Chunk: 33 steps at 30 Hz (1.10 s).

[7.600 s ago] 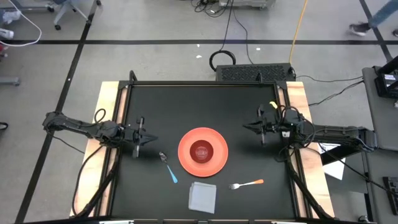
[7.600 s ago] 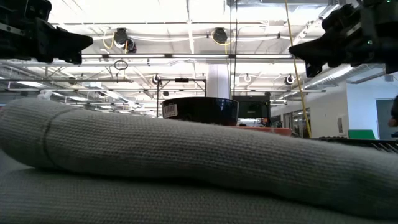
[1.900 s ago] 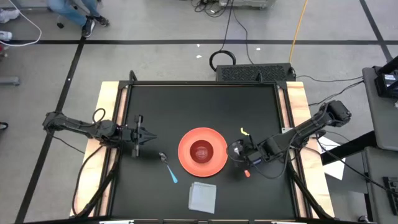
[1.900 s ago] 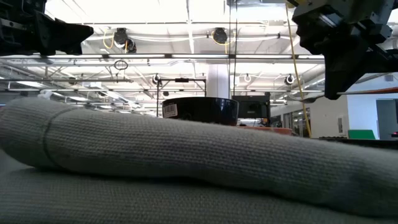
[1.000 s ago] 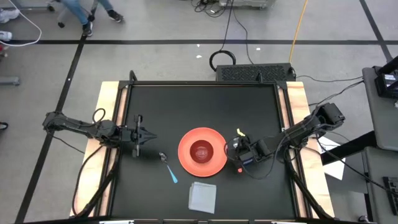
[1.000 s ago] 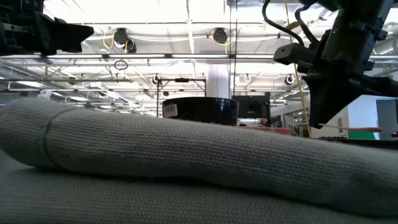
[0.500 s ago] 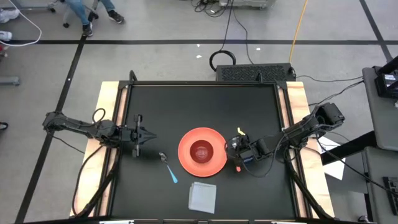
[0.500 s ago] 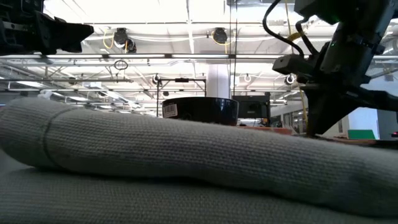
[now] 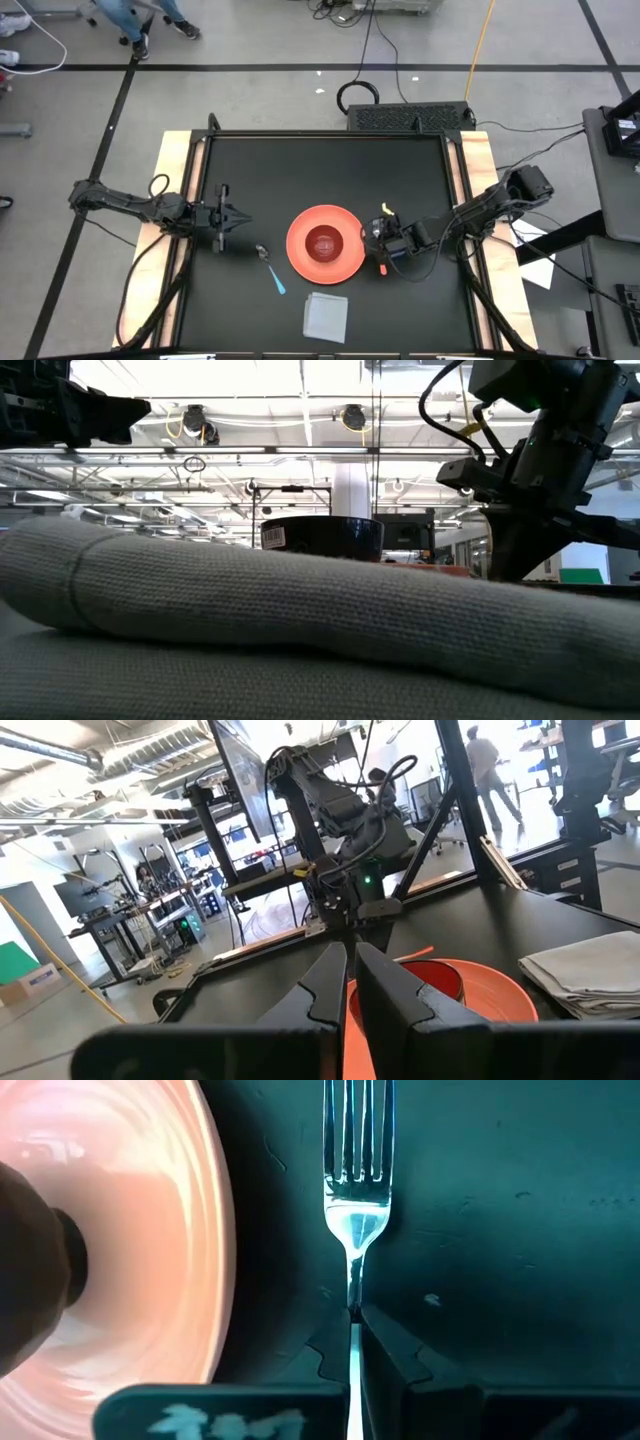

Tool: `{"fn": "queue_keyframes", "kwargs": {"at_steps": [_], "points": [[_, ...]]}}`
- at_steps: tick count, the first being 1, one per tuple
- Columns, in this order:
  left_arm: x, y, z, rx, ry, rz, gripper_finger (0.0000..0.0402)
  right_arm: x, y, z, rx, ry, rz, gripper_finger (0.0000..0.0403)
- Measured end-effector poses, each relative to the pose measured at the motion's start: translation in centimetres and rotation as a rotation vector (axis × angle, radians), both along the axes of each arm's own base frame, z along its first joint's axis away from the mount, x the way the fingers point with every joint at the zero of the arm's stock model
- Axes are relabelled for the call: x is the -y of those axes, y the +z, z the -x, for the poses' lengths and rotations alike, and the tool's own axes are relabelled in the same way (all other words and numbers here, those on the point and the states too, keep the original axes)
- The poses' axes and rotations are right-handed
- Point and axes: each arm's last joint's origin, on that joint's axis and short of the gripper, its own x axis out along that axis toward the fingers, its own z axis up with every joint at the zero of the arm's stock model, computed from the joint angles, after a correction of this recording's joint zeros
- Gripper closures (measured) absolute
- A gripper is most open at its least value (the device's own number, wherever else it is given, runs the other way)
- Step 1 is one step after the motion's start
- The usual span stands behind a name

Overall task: Set table place
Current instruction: Put the orange fork to the right of the orange plate

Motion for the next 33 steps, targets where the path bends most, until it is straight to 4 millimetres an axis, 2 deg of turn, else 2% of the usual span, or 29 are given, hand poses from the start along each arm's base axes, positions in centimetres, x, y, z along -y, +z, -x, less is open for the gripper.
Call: {"fn": "queue_keyframes", "kwargs": {"at_steps": [8,33], "points": [[0.0,0.0,0.0,-0.001,-0.002,0.014,0.0369,-0.1,-0.8,-0.1,-0.04,0.005,-0.014,0.0403],[0.0,0.0,0.0,-0.003,-0.004,0.039,0.0369,0.1,-0.5,-1.1,0.037,0.087,-0.005,0.0386]]}}
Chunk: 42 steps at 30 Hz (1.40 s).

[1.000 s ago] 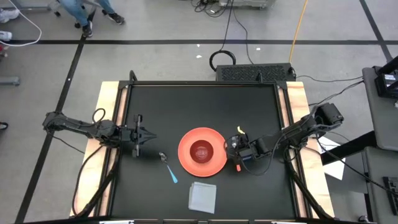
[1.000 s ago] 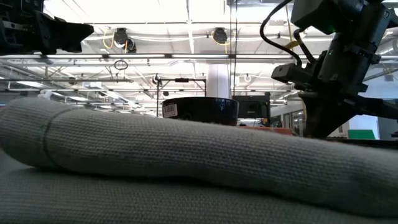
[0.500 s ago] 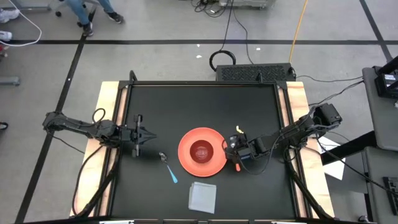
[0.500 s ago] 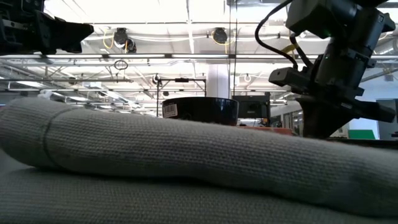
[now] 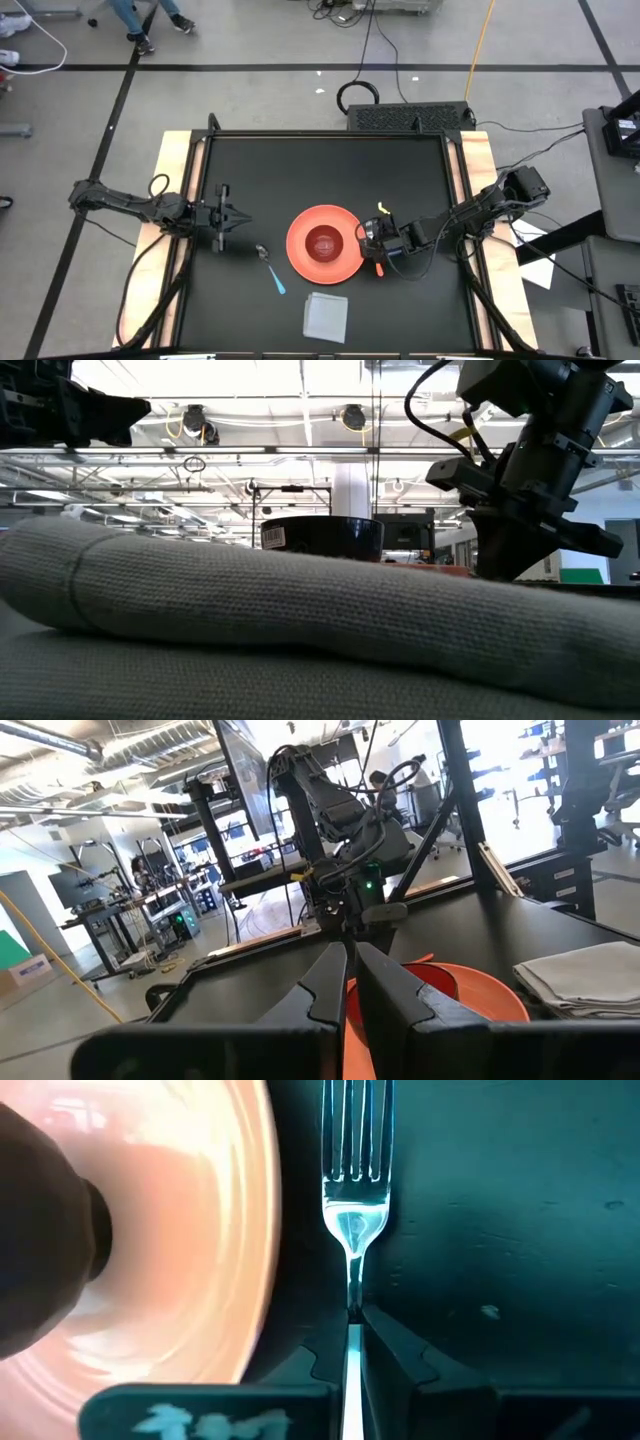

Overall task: Set table place
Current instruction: Put the orange fork to the right of the orange plate

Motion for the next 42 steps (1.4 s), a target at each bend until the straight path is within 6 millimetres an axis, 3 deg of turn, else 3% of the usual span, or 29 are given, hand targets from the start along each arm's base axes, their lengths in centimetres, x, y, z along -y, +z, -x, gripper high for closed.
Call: {"fn": "queue_keyframes", "kwargs": {"at_steps": [24,42], "points": [[0.0,0.0,0.0,-0.001,0.001,0.005,0.0369,-0.3,-1.8,0.0,-0.102,-0.019,-0.056,0.0381],[0.0,-0.1,0.0,-0.012,0.001,0.003,0.0369,-0.7,-1.2,0.1,-0.064,0.004,-0.039,0.0294]]}}
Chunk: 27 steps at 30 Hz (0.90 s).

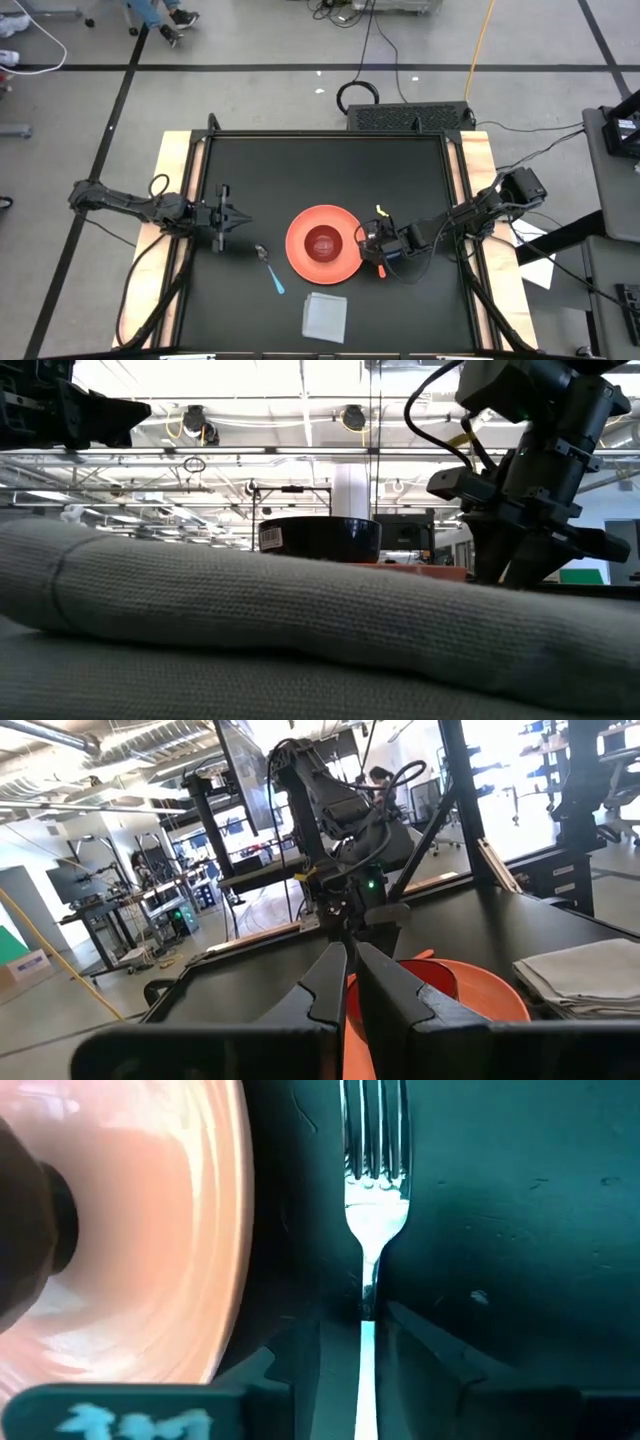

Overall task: Set table place
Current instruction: Put the orange fork to the right of the orange plate, then put the blue spoon into the brown bowl

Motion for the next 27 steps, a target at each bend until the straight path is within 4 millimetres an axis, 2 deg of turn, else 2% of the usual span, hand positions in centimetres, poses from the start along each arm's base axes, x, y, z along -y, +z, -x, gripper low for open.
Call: {"fn": "queue_keyframes", "kwargs": {"at_steps": [8,18,22,27], "points": [[0.0,0.0,0.0,-0.001,-0.001,0.002,0.0369,-0.4,1.5,0.8,0.038,0.028,-0.013,0.029],[0.0,0.0,0.0,-0.001,-0.001,0.006,0.0369,-0.3,1.9,1.0,0.039,0.106,0.076,0.029],[0.0,0.0,0.0,-0.002,-0.002,0.008,0.0369,-0.2,3.3,1.8,0.068,0.153,0.178,0.0291],[0.0,0.0,0.0,-0.003,-0.003,0.022,0.0369,-0.4,5.9,4.1,0.125,0.242,0.448,0.0291]]}}
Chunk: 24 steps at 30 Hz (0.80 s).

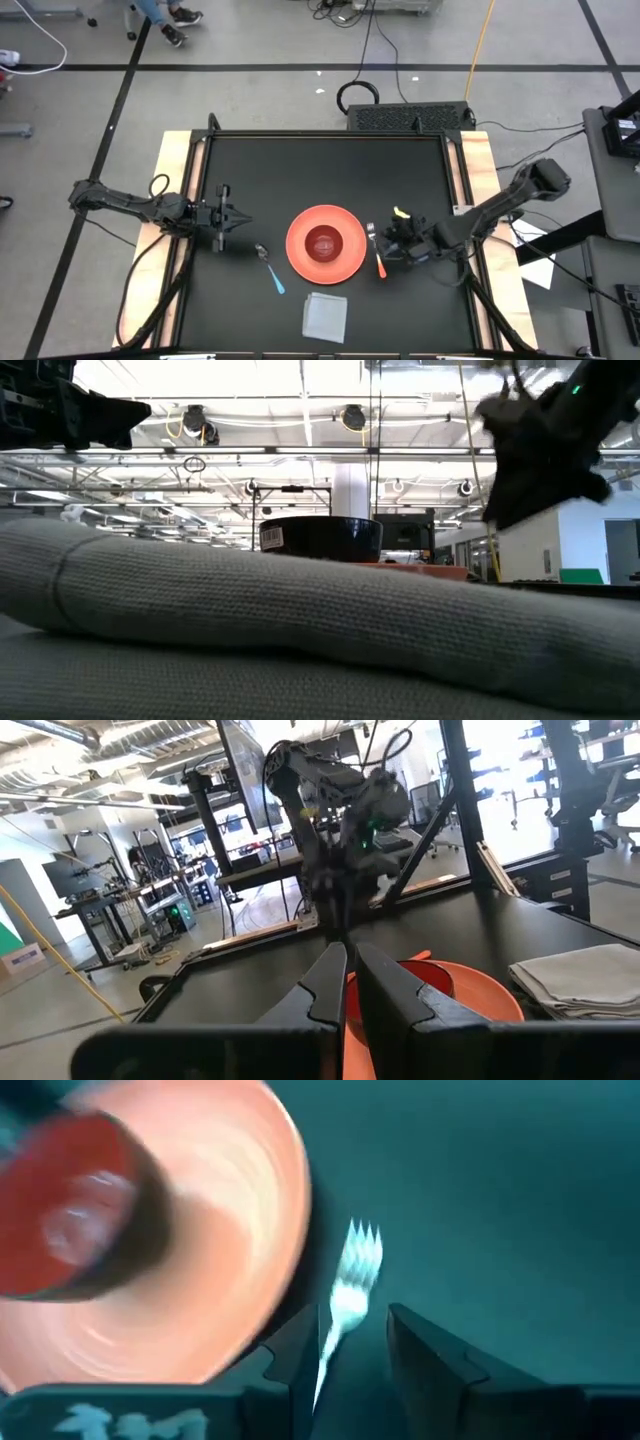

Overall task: Set table place
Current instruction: Put the blue spoon into the brown bowl

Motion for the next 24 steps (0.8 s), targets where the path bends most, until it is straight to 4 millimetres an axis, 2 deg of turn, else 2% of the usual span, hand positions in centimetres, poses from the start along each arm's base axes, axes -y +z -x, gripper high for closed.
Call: {"fn": "queue_keyframes", "kwargs": {"at_steps": [6,14,20,24], "points": [[0.0,0.0,0.0,0.001,0.019,-0.024,0.0369,-1.2,3.0,1.2,0.062,0.328,0.376,0.0291],[-0.4,0.1,0.0,0.006,0.142,-0.102,0.0369,-2.8,5.9,0.5,0.132,0.651,0.73,0.0305],[-0.7,0.1,0.0,0.001,0.263,-0.051,0.0369,-3.6,6.6,0.8,0.15,0.75,0.828,0.0327],[-0.8,0.3,0.1,0.02,0.277,-0.014,0.0369,-2.8,6.6,2.8,0.195,0.765,0.822,0.0334]]}}
